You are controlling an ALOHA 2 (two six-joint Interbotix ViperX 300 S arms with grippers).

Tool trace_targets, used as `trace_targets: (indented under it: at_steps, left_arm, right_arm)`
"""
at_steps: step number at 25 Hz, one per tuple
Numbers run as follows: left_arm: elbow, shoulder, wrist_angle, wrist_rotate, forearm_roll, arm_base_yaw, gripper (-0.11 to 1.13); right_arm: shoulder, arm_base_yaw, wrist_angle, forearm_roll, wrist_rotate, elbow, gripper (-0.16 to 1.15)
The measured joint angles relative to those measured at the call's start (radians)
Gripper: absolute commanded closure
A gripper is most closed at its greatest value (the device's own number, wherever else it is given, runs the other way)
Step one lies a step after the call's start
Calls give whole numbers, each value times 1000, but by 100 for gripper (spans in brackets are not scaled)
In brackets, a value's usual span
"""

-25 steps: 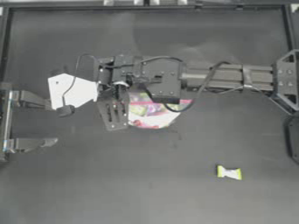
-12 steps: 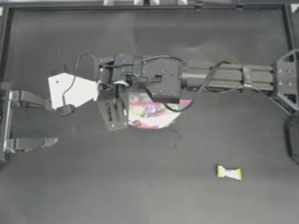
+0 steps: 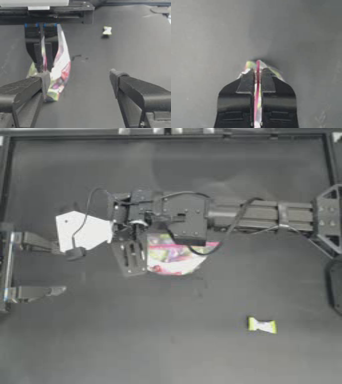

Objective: Put candy in bag

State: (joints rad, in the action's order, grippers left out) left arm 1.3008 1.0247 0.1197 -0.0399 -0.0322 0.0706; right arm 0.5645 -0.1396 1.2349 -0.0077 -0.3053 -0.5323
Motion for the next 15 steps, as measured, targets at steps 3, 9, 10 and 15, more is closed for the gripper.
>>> trace_targets:
  at_steps: [3, 9, 10, 15]
  left_arm:
    - [0, 0, 0, 0, 0, 2, 2]
    - [0, 0, -2, 0, 0, 0, 2]
    - [0, 0, -2, -2, 0, 2, 2]
    - [0, -2, 0, -2, -2, 2, 2]
  right_arm:
    - [-5, -2, -9, 0, 0, 11, 83]
    - [-38, -3, -29, 0, -2, 35, 84]
    - [-44, -5, -32, 0, -2, 40, 84]
    - [-75, -9, -57, 0, -2, 74, 88]
